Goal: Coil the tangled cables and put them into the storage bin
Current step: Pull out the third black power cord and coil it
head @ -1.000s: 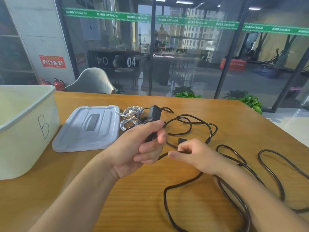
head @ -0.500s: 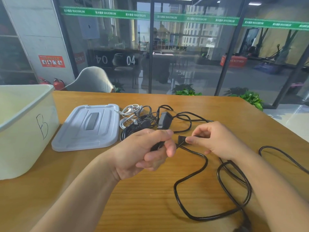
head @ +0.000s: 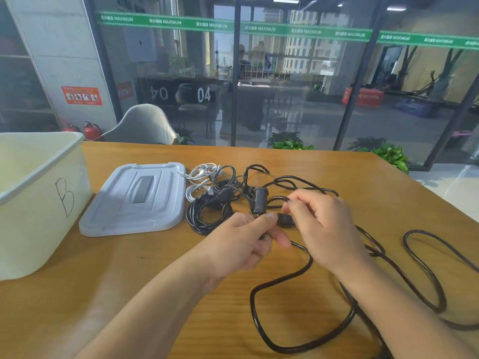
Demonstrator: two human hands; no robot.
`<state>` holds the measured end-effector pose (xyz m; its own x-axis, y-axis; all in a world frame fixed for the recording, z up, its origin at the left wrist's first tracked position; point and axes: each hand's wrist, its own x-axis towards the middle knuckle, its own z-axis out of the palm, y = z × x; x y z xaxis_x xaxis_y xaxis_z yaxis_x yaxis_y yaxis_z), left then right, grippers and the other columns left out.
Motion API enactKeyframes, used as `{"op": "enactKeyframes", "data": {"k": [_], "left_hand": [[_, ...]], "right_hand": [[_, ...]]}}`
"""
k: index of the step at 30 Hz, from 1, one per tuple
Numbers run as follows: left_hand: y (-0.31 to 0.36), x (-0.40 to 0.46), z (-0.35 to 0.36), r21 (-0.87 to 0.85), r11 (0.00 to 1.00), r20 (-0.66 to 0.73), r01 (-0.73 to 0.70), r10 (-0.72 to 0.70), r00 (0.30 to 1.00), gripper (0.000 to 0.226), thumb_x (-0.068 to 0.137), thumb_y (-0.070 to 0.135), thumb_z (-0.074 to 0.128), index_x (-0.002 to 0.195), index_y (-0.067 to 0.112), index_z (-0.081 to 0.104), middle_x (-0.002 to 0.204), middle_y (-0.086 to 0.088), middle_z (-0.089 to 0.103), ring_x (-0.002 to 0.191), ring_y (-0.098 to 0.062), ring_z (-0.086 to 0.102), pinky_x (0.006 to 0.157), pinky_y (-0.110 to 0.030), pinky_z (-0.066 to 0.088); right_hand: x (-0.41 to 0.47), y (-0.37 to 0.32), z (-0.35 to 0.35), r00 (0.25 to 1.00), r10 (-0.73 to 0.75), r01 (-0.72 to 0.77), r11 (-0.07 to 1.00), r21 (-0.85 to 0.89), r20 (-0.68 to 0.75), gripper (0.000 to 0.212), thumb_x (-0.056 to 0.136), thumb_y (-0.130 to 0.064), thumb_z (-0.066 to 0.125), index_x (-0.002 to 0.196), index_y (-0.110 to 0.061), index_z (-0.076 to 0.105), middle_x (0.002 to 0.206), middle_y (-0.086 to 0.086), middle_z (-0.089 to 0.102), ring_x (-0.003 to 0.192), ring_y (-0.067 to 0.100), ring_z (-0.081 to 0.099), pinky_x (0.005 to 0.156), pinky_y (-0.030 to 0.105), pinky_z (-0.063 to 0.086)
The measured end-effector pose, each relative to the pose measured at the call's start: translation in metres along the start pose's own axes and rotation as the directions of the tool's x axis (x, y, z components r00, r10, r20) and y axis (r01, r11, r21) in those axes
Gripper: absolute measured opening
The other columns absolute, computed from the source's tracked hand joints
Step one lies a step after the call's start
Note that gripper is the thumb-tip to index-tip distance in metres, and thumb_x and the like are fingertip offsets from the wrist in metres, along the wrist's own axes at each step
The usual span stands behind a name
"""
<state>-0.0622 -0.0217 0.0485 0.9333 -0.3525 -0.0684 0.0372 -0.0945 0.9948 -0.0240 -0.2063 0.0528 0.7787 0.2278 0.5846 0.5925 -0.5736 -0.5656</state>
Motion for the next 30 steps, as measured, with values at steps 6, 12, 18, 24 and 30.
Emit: {"op": "enactKeyframes", "data": {"k": [6,12,18,24,30], "left_hand": [[-0.010,0.007,0.003,-0.018,0.998,-0.111,-0.064,0.061,0.992,0.056,0.108,0.056,0.039,0.081,0.023,0.076,0.063,0.005,0.032,0.055,-0.014,0.024,0.050,-0.020,0.024],[-0.009,0.008,-0.001,-0.082,0.986,-0.181,-0.143,0.127,0.975,0.055,0.098,0.065,0.044,0.091,0.014,0.062,0.072,-0.002,0.026,0.062,-0.017,0.022,0.055,-0.026,0.021],[-0.007,0.008,-0.001,-0.122,0.978,-0.295,-0.172,0.130,0.947,0.047,0.108,0.048,0.046,0.078,0.017,0.063,0.064,0.002,0.031,0.055,-0.015,0.025,0.051,-0.024,0.023],[-0.004,0.009,-0.004,-0.096,0.980,-0.437,-0.176,0.118,0.892,0.048,0.108,0.033,0.045,0.067,0.018,0.063,0.054,0.005,0.032,0.047,-0.012,0.027,0.046,-0.021,0.026],[0.000,0.006,-0.014,-0.096,0.975,-0.507,-0.201,0.126,0.853,0.042,0.109,0.037,0.044,0.074,0.015,0.054,0.059,0.002,0.040,0.050,-0.014,0.029,0.045,-0.019,0.028]], "right_hand": [[-0.008,-0.015,0.006,0.999,0.010,-0.015,0.994,0.106,0.044,0.021,0.104,-0.017,0.059,0.106,-0.023,0.079,0.079,-0.011,0.067,0.071,0.011,0.067,0.058,0.021,0.049],[-0.013,-0.022,0.006,0.996,0.086,-0.084,0.956,0.283,0.005,0.005,0.096,-0.020,0.074,0.094,-0.024,0.075,0.079,-0.011,0.074,0.068,0.013,0.073,0.051,0.026,0.056],[-0.016,-0.023,0.013,0.976,0.095,-0.142,0.960,0.242,0.194,0.032,0.093,-0.017,0.072,0.116,-0.039,0.077,0.101,-0.012,0.061,0.092,0.017,0.067,0.067,0.033,0.061],[-0.016,-0.028,0.010,0.900,0.218,-0.367,0.846,0.387,0.377,0.015,0.097,-0.022,0.071,0.107,-0.032,0.068,0.086,0.003,0.071,0.075,0.024,0.073,0.063,0.045,0.064],[-0.021,-0.043,0.009,0.631,0.097,-0.663,0.584,0.469,0.770,0.032,0.110,-0.034,0.048,0.099,-0.013,0.069,0.063,0.003,0.052,0.051,0.017,0.050,0.059,0.033,0.057]]}}
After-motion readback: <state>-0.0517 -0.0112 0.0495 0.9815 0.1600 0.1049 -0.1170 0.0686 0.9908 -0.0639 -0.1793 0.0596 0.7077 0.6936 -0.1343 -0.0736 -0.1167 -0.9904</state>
